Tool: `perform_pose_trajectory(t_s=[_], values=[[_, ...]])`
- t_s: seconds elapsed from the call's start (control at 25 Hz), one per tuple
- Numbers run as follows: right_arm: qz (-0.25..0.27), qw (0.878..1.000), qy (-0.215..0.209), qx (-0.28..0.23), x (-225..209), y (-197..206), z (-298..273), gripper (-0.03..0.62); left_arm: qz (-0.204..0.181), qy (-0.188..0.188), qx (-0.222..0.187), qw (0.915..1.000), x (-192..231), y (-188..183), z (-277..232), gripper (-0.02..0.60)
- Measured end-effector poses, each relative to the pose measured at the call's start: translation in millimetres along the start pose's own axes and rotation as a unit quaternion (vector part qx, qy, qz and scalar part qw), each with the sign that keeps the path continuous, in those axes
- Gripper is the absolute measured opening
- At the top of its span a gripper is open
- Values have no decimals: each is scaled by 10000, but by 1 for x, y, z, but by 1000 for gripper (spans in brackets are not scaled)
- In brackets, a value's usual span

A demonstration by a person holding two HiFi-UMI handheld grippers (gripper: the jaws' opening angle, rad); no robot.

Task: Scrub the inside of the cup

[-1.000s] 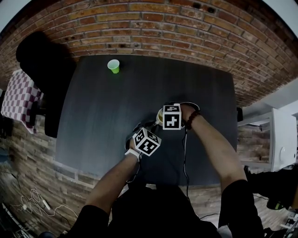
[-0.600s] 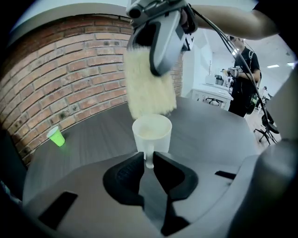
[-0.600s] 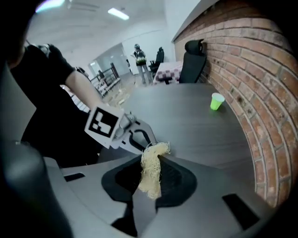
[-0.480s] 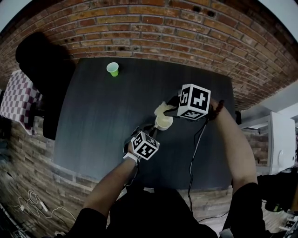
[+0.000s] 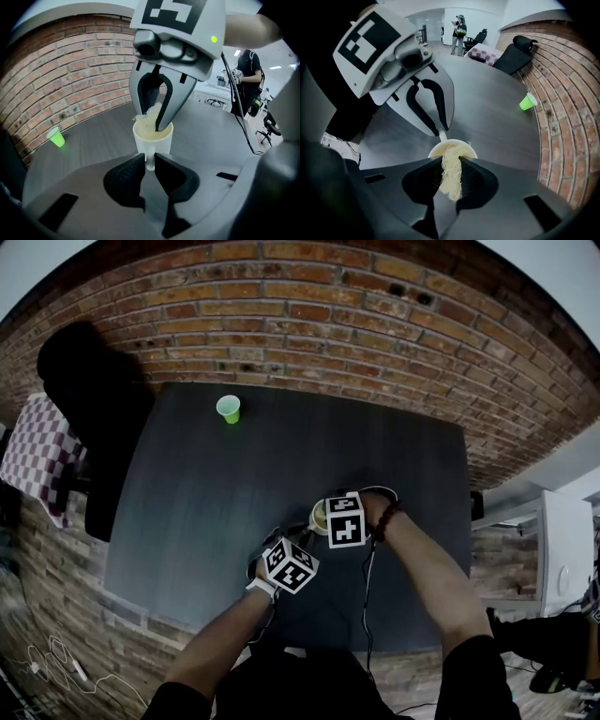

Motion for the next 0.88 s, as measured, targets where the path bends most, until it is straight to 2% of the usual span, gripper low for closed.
perform_pose_trajectory(t_s=[0.12, 0.28, 0.44, 0.52, 0.64, 0.72, 0.88], values=[[-221, 9995, -216, 21, -2, 2, -12, 91, 26, -4, 42, 10000, -1, 0, -2, 74], [-593, 9964, -606, -95, -11, 2, 2, 91, -12, 4, 47, 10000, -2, -3, -2, 74], [-1020, 9857, -1099, -767, -18, -1, 57, 91, 8, 24, 26, 10000, -3, -6, 1, 74], [-1069, 9826, -927, -1202, -21, -1, 94, 91, 19, 36, -18, 10000, -2, -9, 2, 74], [-1055, 9816, -77, -1593, -19, -4, 131, 91, 66, 33, -60, 10000, 0, -10, 4, 74], [-957, 9849, 317, -1410, -7, -5, 123, 91, 83, 46, -45, 9999, 0, -8, 5, 74], [-847, 9927, 378, -774, 17, -2, 63, 91, 70, 61, 16, 10000, -2, -7, 4, 74]])
Point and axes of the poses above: the fingertips, and each gripper's own axes: z backward along the fingers, x to its left, y out of its underside, the point moved 8 cm from there along z, backward along the fingers, and after that the axes turned 1 degree about -y, right-handed, at the moved point
